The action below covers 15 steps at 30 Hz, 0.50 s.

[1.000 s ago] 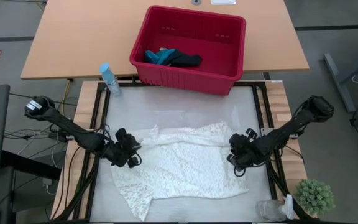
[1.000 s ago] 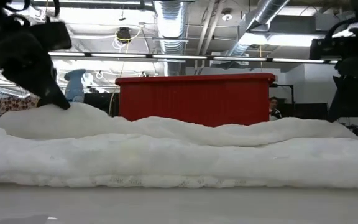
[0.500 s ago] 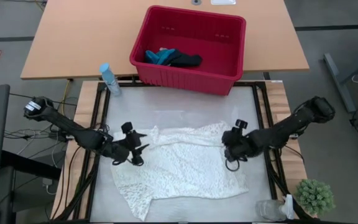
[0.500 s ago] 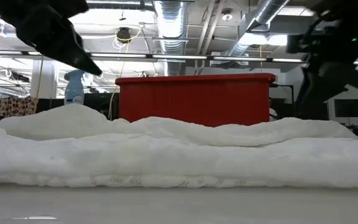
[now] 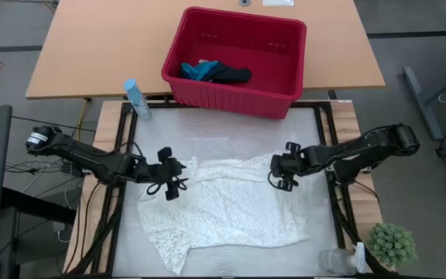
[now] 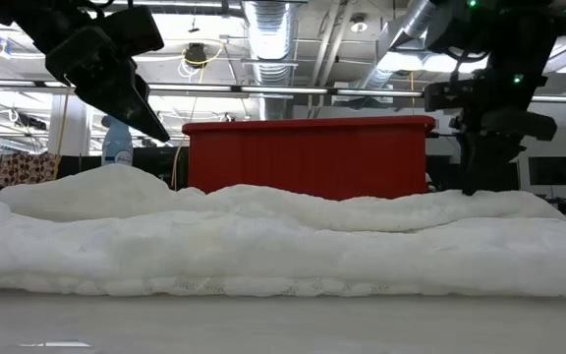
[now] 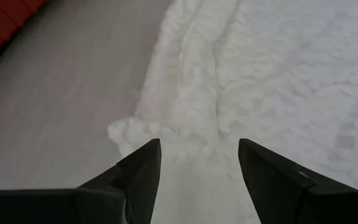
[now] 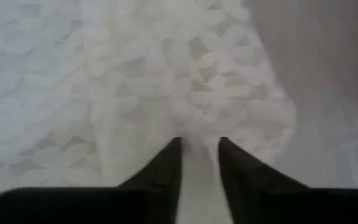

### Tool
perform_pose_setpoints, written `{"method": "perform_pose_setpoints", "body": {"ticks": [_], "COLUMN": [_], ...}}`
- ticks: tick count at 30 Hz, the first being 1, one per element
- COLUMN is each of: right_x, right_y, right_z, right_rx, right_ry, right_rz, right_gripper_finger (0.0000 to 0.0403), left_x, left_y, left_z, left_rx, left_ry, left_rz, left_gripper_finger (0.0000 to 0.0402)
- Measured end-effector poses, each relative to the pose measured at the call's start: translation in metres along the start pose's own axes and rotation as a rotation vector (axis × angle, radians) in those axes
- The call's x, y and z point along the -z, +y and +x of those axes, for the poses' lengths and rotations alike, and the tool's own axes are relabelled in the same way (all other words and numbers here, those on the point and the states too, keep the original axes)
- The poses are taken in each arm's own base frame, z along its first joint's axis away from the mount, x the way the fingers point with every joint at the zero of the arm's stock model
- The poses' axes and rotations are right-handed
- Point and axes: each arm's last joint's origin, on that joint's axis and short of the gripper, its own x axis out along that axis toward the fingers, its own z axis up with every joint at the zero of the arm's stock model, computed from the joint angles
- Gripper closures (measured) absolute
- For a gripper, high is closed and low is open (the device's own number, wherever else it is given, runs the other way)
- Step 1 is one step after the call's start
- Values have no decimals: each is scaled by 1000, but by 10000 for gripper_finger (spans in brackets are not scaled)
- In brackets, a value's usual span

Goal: Fold Laundry from Bin
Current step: Fold the white shirt

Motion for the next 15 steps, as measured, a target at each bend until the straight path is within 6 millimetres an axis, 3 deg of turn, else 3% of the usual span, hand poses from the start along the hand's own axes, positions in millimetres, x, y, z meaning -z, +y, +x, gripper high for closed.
{"method": "perform_pose_setpoints", "body": {"ticks": [4, 15], "right_x": [1, 12], "right_y": [3, 34], "right_z": [-1, -12], "right_rx": [-58, -103], "right_ry": [14, -19], "right_rz": [-35, -64], "right_gripper_finger": [382, 390], "left_x": [0, 1], "left_y": [0, 1], "left_z": [0, 0], "left_rx": [16, 5], "left_ry": [6, 18], "left_rz": [-4, -17], "left_gripper_finger": [196, 196]}}
